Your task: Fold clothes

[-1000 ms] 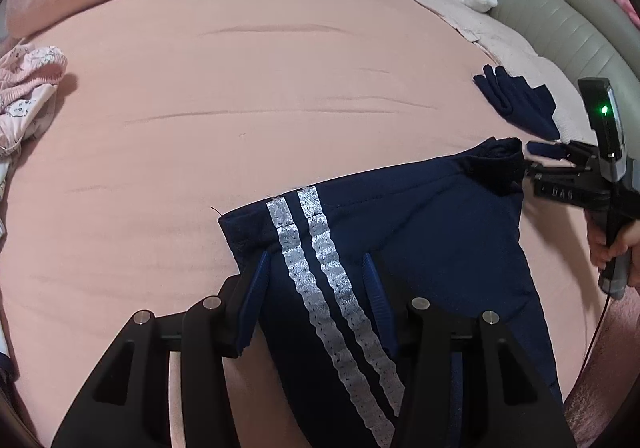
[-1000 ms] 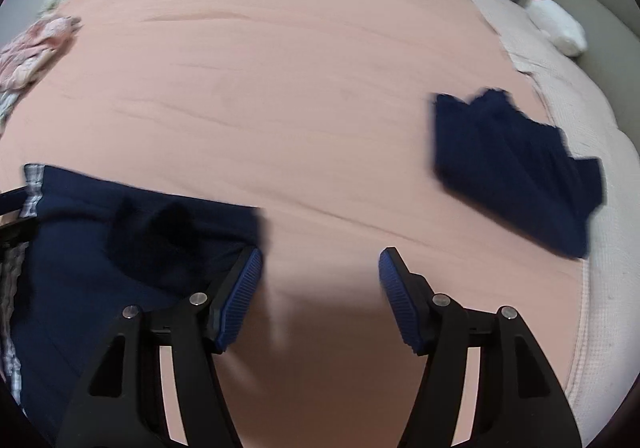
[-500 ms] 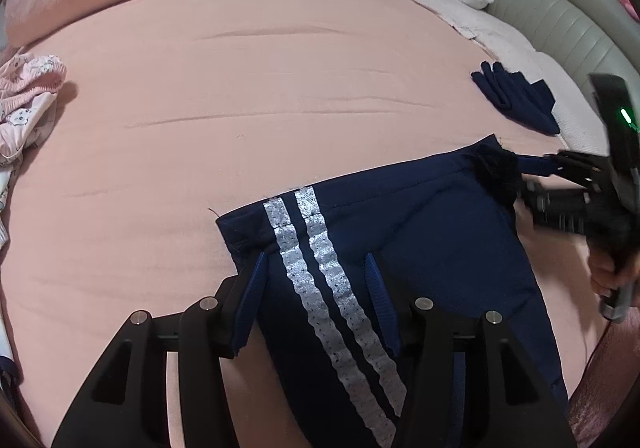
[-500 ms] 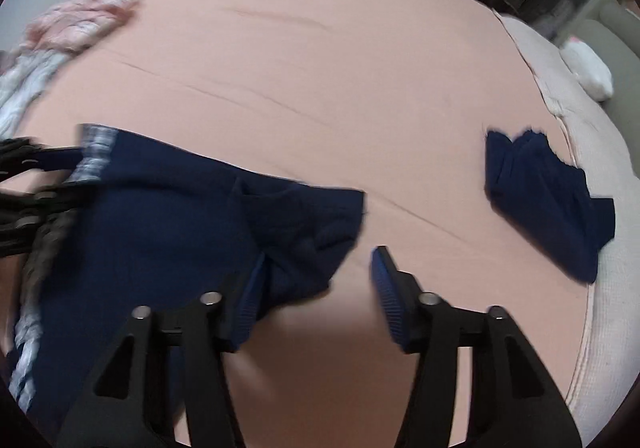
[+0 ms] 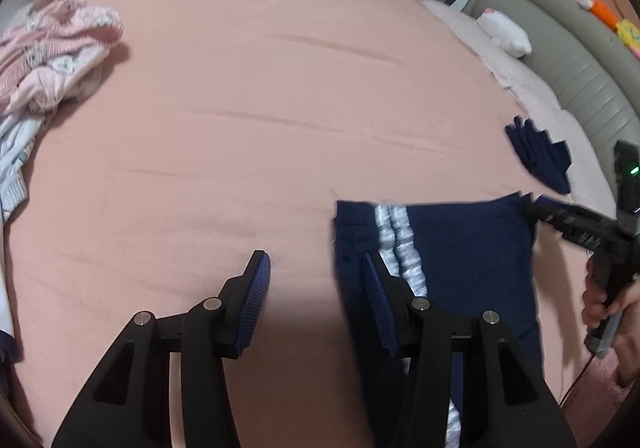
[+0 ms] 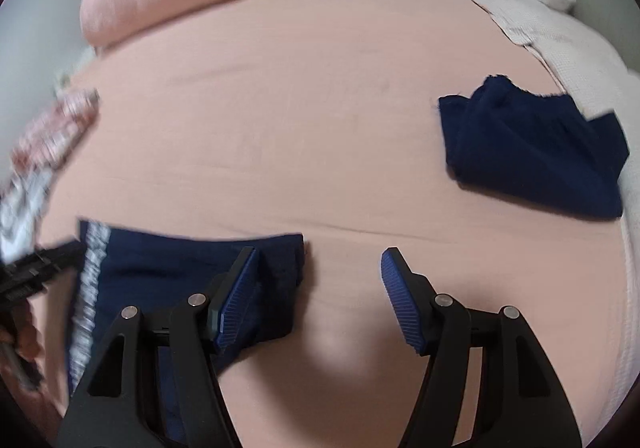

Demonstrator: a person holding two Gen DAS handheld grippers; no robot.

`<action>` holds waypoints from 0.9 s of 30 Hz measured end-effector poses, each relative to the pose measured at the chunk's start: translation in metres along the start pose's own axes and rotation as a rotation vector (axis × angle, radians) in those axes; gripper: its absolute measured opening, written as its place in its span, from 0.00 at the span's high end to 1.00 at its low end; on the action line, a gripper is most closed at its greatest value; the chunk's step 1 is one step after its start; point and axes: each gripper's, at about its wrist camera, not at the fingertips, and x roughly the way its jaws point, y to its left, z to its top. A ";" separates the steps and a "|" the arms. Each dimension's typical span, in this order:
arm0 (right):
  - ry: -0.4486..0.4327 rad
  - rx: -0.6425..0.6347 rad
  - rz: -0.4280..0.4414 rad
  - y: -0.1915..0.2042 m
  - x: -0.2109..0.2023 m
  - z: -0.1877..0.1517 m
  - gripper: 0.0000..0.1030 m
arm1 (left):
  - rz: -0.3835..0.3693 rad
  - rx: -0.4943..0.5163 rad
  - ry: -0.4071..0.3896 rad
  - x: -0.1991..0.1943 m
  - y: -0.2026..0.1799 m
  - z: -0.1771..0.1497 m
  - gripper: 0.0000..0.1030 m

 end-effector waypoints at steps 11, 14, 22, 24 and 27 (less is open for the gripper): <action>-0.090 0.040 -0.115 -0.004 -0.008 -0.009 0.35 | 0.104 0.007 0.011 0.002 0.004 0.002 0.50; -0.090 0.150 -0.036 -0.021 -0.017 -0.008 0.35 | 0.054 -0.005 0.015 0.006 0.004 0.001 0.50; -0.049 0.121 0.002 0.004 -0.038 -0.029 0.38 | 0.117 0.124 0.003 -0.021 -0.032 -0.012 0.50; -0.025 0.116 0.062 0.022 -0.046 -0.046 0.38 | 0.060 0.117 0.027 -0.029 -0.045 -0.027 0.50; 0.031 0.058 0.089 0.050 -0.054 -0.075 0.38 | 0.024 0.096 0.130 -0.022 -0.061 -0.054 0.50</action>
